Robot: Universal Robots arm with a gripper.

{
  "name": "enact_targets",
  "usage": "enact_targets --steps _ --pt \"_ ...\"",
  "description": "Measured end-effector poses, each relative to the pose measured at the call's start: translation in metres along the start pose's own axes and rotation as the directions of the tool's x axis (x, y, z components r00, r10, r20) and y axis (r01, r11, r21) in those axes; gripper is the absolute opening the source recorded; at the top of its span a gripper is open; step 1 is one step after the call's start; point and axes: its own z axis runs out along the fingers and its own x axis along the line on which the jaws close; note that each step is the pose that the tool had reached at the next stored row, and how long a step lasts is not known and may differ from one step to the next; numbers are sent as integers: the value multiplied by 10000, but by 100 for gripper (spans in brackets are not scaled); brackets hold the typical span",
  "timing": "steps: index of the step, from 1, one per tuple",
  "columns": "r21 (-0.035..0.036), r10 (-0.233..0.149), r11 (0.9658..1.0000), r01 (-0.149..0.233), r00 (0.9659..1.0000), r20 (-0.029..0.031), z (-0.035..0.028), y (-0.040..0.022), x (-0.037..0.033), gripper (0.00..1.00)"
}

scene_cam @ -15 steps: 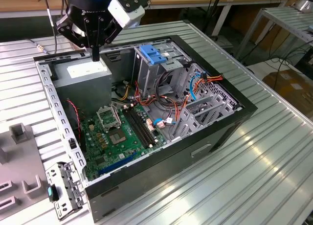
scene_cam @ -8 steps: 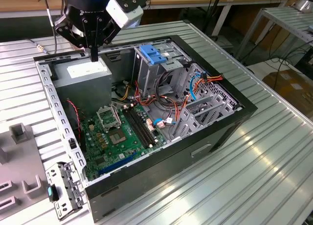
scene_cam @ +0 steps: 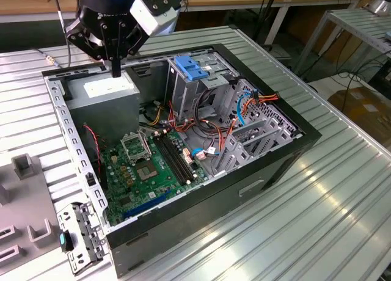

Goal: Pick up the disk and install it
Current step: 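Reach for the disk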

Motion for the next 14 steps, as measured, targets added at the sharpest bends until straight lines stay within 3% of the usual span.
enact_targets --steps 6,11,14 --pt "0 0 10000 0 10000 -1 -1 -2 22 11" --pt "0 0 10000 0 10000 -2 -2 -6 87 11" --pt "18 1 10000 -1 10000 -51 -3 -8 103 11"
